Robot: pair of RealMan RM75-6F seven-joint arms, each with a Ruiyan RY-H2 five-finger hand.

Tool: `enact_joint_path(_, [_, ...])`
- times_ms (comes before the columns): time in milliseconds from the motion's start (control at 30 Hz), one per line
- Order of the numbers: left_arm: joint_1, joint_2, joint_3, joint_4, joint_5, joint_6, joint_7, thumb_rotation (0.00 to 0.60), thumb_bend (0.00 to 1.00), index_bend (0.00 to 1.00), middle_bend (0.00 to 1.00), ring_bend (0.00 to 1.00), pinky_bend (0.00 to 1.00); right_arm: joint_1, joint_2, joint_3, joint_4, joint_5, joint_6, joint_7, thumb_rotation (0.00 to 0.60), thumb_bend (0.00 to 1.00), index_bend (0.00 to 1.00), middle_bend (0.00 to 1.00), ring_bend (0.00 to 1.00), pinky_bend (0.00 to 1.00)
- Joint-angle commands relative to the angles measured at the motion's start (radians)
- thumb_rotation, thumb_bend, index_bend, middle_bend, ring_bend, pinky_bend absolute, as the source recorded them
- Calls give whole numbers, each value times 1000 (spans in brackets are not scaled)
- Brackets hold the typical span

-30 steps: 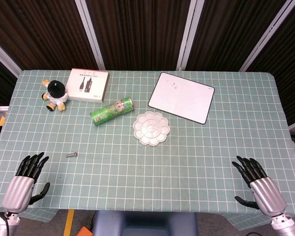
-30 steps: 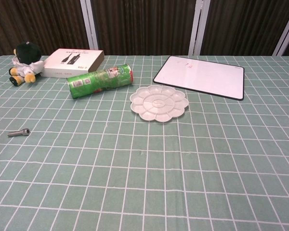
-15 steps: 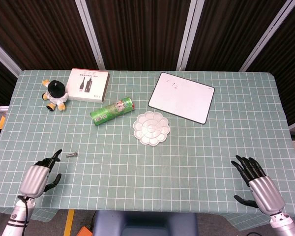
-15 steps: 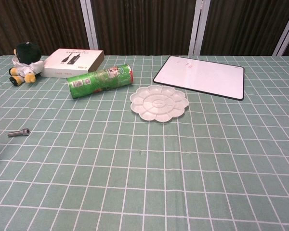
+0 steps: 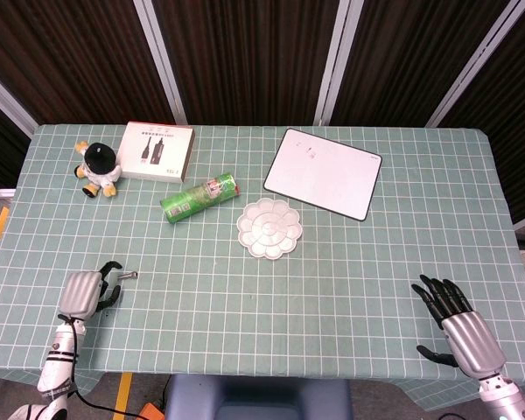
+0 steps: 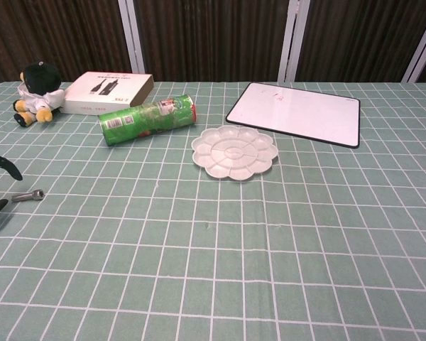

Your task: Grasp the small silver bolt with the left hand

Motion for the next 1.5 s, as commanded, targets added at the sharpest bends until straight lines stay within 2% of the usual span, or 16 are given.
enact_joint_path(33, [-11, -39, -7, 50, -2, 9, -22, 600, 417, 400, 1000, 1000, 1000, 0, 0, 1, 0, 1, 1, 0, 600, 178, 0, 0, 0, 0])
enact_joint_path(500, [-29, -82, -2, 116, -22, -24, -16, 600, 417, 423, 1000, 1000, 1000, 2, -3, 4, 0, 10, -6, -3, 600, 179, 0, 0, 0, 0])
enact_joint_path(1000, [-44, -107, -5, 160, -37, -48, -28, 600, 418, 504, 1000, 1000, 1000, 3, -6, 5, 1, 14, -10, -8, 600, 179, 0, 0, 0, 0])
enact_joint_path(1500, [-40, -82, -9, 119, -35, -20, -27, 600, 419, 527, 1000, 1000, 1000, 3, -6, 5, -1, 14, -9, -10, 600, 179, 0, 0, 0, 0])
